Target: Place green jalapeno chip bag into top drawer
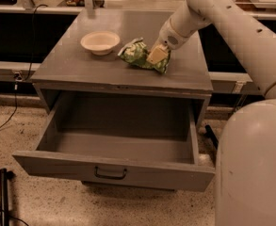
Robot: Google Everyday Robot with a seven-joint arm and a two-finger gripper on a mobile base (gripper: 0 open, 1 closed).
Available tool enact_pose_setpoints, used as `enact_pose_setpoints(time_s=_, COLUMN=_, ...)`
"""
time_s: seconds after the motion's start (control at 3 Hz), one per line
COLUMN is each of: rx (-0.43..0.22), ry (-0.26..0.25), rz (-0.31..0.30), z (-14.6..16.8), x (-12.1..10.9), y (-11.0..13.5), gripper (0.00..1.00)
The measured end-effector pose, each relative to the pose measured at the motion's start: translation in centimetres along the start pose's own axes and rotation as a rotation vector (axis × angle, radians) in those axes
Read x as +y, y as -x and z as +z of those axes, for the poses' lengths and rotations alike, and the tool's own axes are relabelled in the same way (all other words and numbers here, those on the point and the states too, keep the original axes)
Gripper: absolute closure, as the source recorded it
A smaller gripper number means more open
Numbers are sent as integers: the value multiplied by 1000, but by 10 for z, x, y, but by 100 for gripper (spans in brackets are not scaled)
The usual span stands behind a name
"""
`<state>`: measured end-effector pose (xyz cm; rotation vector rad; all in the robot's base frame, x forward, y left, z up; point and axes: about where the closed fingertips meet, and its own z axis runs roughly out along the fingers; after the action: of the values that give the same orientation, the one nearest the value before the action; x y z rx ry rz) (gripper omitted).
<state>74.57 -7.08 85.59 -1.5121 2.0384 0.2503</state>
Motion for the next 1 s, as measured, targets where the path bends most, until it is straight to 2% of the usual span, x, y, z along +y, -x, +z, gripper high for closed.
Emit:
enact_pose_setpoints(time_s=0.33, rx=-62, ry=-1, rz=-133, z=-43, x=22, y=33, gripper=87)
enact_pose_setpoints(time_s=0.67, rx=-171, ry=26, rz=-233, z=-88, x=64, y=63, gripper=100)
enact_pose_setpoints(time_s=1.0, rx=-274, ry=117, rz=-229, z=-86, x=120, y=74, gripper=100)
